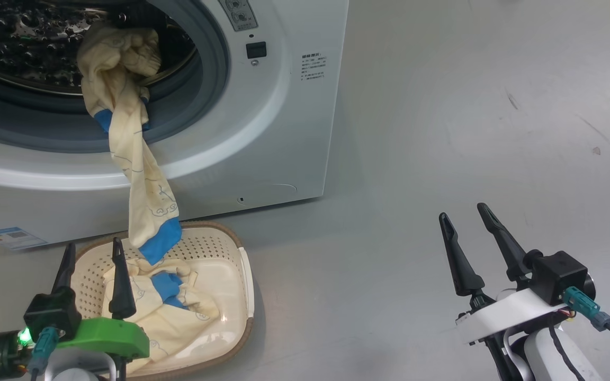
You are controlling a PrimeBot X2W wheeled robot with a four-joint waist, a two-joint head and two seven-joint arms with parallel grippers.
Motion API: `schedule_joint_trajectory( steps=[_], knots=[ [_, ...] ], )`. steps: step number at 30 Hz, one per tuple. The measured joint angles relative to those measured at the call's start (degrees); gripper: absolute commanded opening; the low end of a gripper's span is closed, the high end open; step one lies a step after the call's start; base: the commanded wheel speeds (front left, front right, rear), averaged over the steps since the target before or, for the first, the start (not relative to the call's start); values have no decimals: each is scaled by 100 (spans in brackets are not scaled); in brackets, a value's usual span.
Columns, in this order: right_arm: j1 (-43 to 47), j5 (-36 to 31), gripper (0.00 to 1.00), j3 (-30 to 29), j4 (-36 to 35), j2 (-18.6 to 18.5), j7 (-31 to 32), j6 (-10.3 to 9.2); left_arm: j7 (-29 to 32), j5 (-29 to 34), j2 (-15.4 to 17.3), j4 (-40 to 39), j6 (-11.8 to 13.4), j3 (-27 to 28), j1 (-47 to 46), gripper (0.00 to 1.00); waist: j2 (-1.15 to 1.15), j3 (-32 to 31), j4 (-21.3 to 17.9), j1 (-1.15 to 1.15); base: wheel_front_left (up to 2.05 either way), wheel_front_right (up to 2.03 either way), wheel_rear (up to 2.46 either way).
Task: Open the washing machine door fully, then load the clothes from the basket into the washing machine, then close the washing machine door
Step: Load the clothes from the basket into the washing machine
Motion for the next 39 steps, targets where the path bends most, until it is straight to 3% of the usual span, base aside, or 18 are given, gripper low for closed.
schedule_joint_trajectory(
  steps=[26,39],
  knots=[
    [4,-10,100,10,-250,31,0,0,323,59,-5,-291,8,-186,48,100,0,289,-91,0,0,0,0],
    [-154,-9,100,-71,-486,31,0,0,892,57,29,202,11,-159,-826,100,0,908,-179,0,0,0,0]
  ],
)
